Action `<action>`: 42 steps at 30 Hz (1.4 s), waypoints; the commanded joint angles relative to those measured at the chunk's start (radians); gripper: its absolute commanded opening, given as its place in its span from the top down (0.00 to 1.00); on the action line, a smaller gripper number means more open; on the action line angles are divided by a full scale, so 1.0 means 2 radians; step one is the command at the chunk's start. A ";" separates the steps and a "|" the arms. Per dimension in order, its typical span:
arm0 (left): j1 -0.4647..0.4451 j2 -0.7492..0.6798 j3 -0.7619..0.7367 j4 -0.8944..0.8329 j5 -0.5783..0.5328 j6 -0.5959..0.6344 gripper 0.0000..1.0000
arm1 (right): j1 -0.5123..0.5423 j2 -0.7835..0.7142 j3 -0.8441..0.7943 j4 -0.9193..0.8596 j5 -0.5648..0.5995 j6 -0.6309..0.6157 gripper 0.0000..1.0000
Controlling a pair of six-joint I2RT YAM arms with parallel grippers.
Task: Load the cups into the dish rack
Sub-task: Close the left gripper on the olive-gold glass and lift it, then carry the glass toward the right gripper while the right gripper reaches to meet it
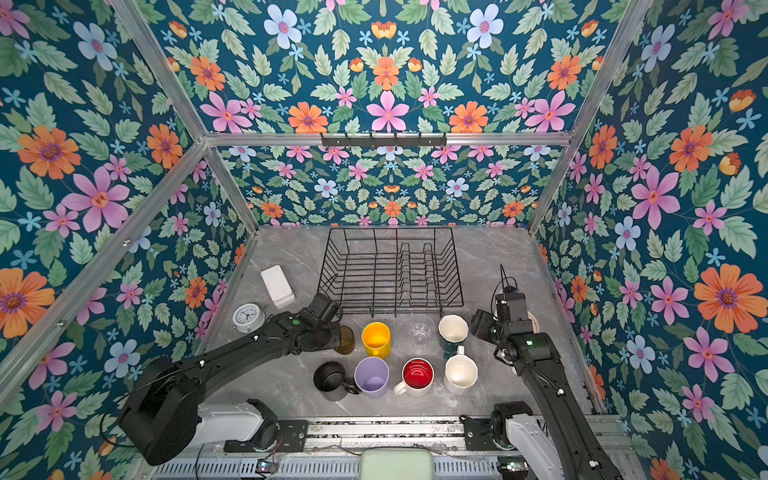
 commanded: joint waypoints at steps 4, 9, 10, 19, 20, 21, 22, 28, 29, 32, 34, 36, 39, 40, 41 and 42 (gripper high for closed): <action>0.000 0.001 0.003 -0.012 -0.003 0.003 1.00 | 0.000 0.002 -0.003 0.012 0.001 0.001 0.25; 0.000 -0.015 0.011 -0.030 -0.004 0.006 1.00 | 0.000 0.004 0.001 0.013 -0.001 0.000 0.25; 0.000 -0.020 0.012 -0.034 -0.001 0.007 1.00 | 0.000 0.004 0.002 0.013 -0.002 0.000 0.25; 0.000 -0.121 0.035 -0.093 0.019 0.037 1.00 | 0.000 0.005 0.040 0.002 -0.022 -0.001 0.25; 0.000 -0.134 0.043 -0.100 0.022 0.045 1.00 | 0.000 0.005 0.048 0.000 -0.029 0.002 0.25; 0.000 -0.147 0.053 -0.102 0.028 0.054 1.00 | 0.001 0.004 0.055 0.000 -0.037 0.003 0.25; 0.000 -0.157 0.063 -0.101 0.035 0.061 1.00 | 0.000 0.003 0.061 0.001 -0.047 0.006 0.25; 0.001 -0.212 0.085 0.012 0.112 0.098 1.00 | 0.000 -0.003 0.089 0.029 -0.142 0.030 0.25; 0.001 -0.214 0.081 0.047 0.131 0.099 1.00 | 0.000 -0.005 0.091 0.039 -0.161 0.036 0.25; 0.001 -0.201 0.066 0.140 0.196 0.097 1.00 | 0.000 -0.011 0.092 0.072 -0.223 0.058 0.25; 0.001 -0.181 0.060 0.192 0.231 0.090 1.00 | 0.000 -0.015 0.089 0.104 -0.265 0.077 0.24; 0.001 -0.160 0.051 0.254 0.273 0.073 1.00 | 0.000 -0.018 0.080 0.148 -0.315 0.103 0.23; 0.001 -0.128 0.038 0.343 0.332 0.049 1.00 | 0.000 -0.023 0.062 0.215 -0.375 0.147 0.21; 0.001 -0.119 0.037 0.361 0.345 0.043 1.00 | 0.000 -0.025 0.056 0.237 -0.390 0.158 0.19; 0.001 -0.109 0.036 0.383 0.358 0.035 1.00 | 0.000 -0.027 0.050 0.259 -0.402 0.170 0.17; 0.001 -0.101 0.032 0.405 0.371 0.026 1.00 | 0.000 -0.030 0.044 0.275 -0.411 0.179 0.16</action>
